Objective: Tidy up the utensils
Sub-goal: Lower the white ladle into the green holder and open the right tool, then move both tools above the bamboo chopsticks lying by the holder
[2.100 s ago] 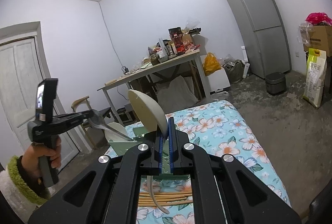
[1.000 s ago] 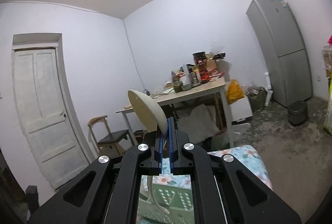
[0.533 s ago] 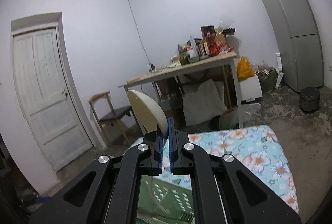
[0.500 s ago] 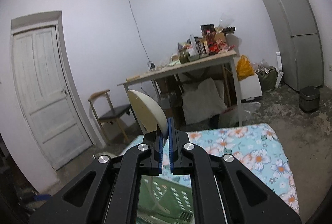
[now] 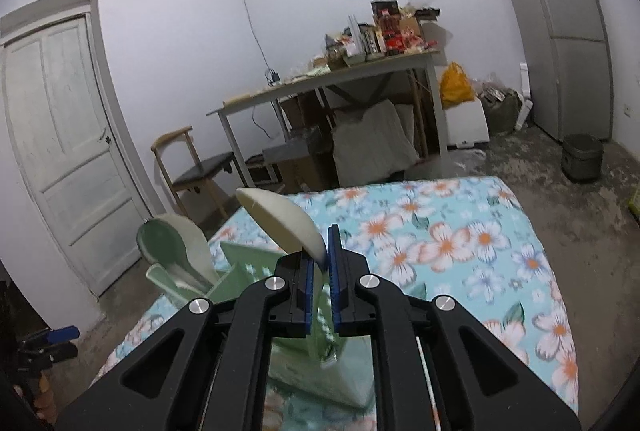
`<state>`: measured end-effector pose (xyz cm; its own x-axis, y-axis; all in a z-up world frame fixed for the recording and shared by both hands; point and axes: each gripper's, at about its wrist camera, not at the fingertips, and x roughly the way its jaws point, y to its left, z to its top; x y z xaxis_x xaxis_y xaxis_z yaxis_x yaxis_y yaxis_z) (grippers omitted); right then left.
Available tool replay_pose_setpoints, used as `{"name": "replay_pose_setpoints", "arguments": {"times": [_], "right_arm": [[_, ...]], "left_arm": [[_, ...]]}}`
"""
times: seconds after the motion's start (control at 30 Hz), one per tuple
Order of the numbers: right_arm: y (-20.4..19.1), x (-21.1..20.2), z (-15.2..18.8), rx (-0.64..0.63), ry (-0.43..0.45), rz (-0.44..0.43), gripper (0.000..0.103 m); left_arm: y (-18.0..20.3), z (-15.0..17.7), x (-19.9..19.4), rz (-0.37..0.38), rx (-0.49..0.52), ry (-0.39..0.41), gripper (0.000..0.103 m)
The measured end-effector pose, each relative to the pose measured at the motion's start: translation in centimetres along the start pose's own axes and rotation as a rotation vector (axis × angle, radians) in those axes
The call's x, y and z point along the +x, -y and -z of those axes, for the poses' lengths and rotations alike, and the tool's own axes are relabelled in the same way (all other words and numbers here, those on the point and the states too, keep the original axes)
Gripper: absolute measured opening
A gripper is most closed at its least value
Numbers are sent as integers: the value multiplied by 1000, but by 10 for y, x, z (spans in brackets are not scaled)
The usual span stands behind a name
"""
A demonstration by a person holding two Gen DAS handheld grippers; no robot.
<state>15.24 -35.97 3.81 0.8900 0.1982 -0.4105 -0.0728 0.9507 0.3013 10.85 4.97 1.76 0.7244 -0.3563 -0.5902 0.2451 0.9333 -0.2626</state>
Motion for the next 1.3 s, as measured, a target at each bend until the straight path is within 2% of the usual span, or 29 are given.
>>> {"name": "replay_pose_setpoints", "arguments": {"times": [0.03, 0.13, 0.23, 0.4, 0.6, 0.7, 0.77, 0.9, 0.97, 1.03, 1.23, 1.3], "right_arm": [[2, -1, 2, 7, -8, 2, 24], [5, -12, 8, 33, -17, 16, 43], [6, -25, 12, 49, -22, 17, 53], [2, -50, 13, 74, 3, 10, 60], [-2, -86, 32, 152, 21, 23, 71], [-3, -94, 52, 189, -43, 54, 72], [-6, -93, 70, 200, -122, 87, 73], [-21, -91, 103, 172, -252, 139, 73], [-32, -92, 117, 147, -290, 169, 73], [-38, -93, 128, 129, -310, 189, 77], [-48, -88, 148, 81, -365, 264, 80], [-52, -87, 150, 61, -373, 290, 83]], "left_arm": [[0, 0, -1, 1, -1, 3, 78], [1, 1, -5, 1, 6, 11, 78], [1, 3, -10, -1, 3, 15, 78], [3, 4, -18, -18, -13, 21, 78], [12, 8, -13, -32, -24, -30, 78], [22, 17, -1, -38, -18, -99, 78], [28, 24, 8, -44, -2, -144, 78], [40, 41, 23, -64, 23, -221, 78], [44, 49, 30, -72, 33, -253, 78], [47, 55, 35, -90, 48, -276, 78], [48, 72, 56, -140, 52, -343, 79], [50, 76, 60, -154, 59, -341, 83]]}}
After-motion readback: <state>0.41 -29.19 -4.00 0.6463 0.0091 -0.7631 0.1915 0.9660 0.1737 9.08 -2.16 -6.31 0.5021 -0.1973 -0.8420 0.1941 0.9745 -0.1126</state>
